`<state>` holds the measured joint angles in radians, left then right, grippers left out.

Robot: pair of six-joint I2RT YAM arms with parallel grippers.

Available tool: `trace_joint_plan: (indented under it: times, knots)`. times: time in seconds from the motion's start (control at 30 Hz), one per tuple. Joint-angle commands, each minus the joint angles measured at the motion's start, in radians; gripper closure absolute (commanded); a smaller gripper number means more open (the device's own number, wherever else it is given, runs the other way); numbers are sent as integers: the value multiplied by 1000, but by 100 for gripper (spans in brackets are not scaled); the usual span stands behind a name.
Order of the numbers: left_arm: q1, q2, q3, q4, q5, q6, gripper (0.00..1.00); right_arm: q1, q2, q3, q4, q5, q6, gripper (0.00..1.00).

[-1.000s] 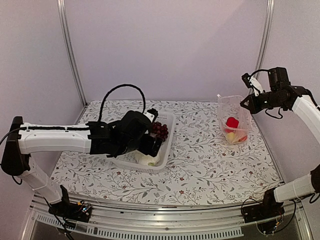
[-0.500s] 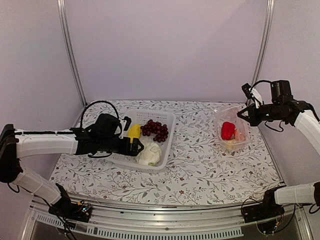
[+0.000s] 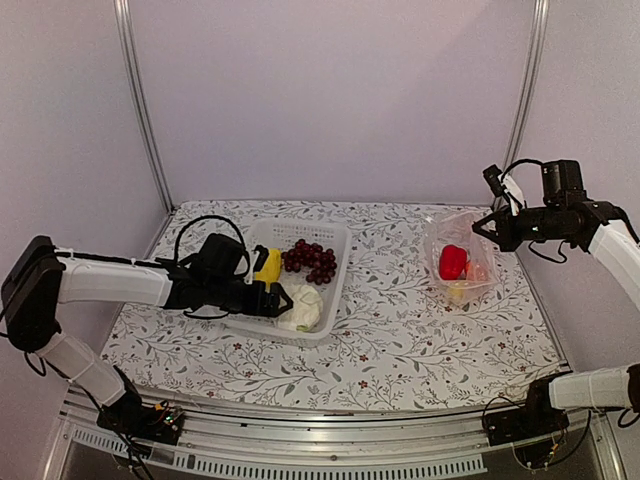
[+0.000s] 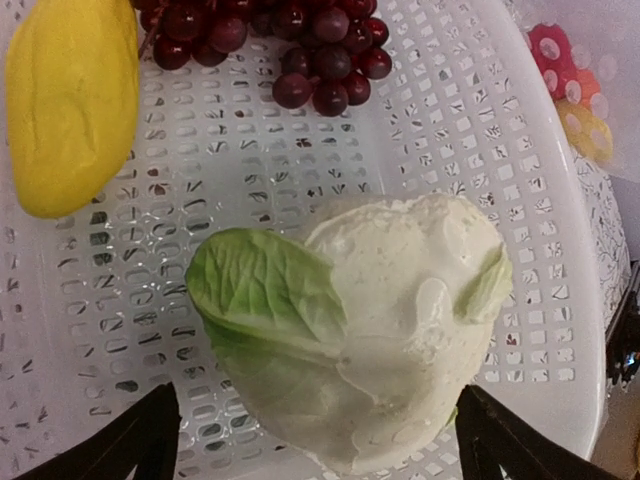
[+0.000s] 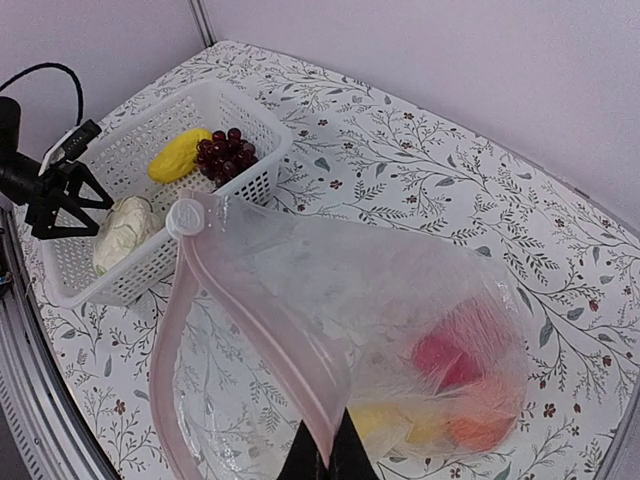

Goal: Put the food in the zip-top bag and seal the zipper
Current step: Pick up the fake vegetable from the bin.

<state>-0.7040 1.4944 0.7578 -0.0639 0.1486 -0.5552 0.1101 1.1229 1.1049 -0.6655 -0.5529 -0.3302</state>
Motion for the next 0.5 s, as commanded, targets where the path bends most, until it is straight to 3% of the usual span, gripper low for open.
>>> trace_joint_plan:
  times: [0.0, 0.23, 0.47]
  knots:
    - [23, 35, -15, 29, 32, -7, 6, -3, -2, 10, 14, -19, 0, 100]
    - [44, 107, -14, 138, 148, -7, 17, -3, 8, 14, 10, -19, 3, 100]
    - [47, 185, 20, 211, 235, -21, 9, -3, 23, 23, 3, -23, 5, 100]
